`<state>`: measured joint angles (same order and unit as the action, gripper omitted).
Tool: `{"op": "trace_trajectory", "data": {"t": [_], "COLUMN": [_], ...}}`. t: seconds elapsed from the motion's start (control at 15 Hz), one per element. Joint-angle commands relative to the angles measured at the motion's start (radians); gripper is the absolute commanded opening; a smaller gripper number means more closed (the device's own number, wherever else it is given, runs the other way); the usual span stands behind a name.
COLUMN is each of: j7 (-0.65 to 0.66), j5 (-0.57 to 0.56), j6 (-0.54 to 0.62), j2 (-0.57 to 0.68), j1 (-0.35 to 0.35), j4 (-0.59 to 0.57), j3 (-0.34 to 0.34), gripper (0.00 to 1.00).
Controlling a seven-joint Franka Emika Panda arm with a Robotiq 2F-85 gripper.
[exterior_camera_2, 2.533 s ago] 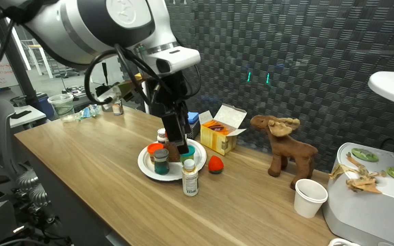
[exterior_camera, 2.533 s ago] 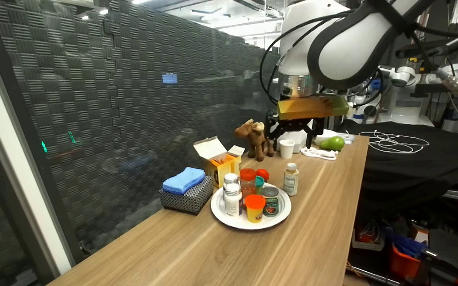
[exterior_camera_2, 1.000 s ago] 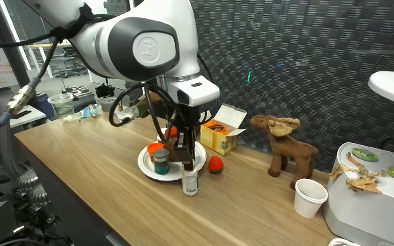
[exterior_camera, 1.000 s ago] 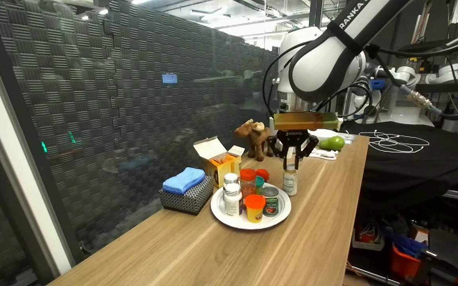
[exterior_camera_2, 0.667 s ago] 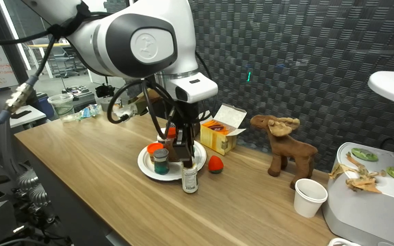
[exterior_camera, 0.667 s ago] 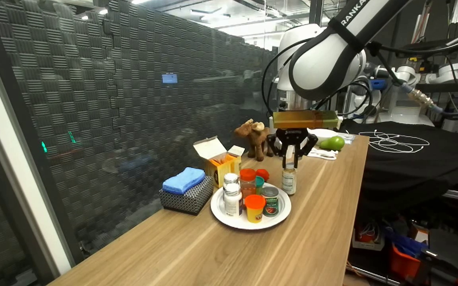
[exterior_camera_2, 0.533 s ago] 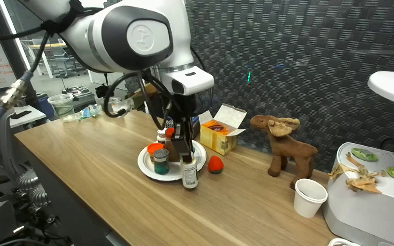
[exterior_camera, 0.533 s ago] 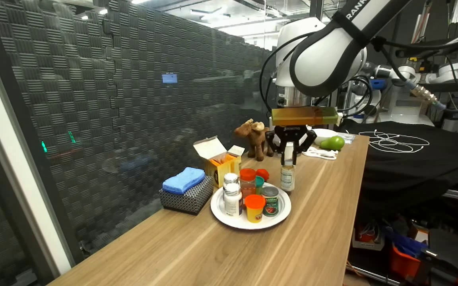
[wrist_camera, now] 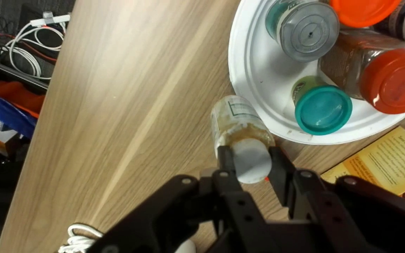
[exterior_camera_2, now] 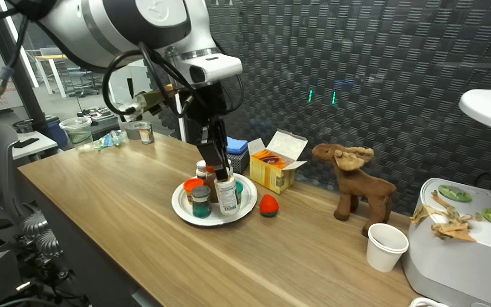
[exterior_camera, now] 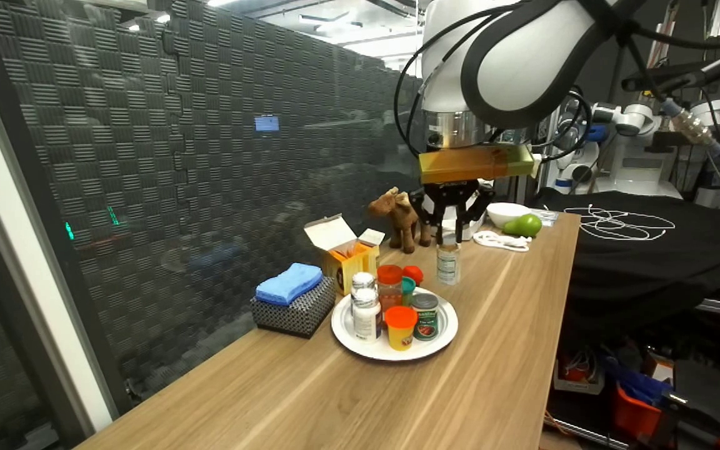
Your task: Put the bottles and orange plushie that are around the white plate on the white plate
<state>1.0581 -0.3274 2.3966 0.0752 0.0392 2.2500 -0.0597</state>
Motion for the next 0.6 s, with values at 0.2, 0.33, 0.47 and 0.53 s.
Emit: {"op": "trace_trajectory", "data": {"t": [0.2, 0.33, 0.47, 0.53], "j7": [-0.121, -0.162, -0.172, -0.18], "j5": [0.12, 0.168, 0.176, 0.18], "j6": [-0.005, 0.011, 0.031, 0.033], "j2": [0.02, 0.028, 0.035, 0.04], "j1": [-0.01, -0.008, -0.003, -0.002], "j4": [-0.022, -0.025, -0.028, -0.032], "j3": [0.027, 0.03, 0.03, 0.031], "gripper": [0.16, 0.16, 0.16, 0.15]}}
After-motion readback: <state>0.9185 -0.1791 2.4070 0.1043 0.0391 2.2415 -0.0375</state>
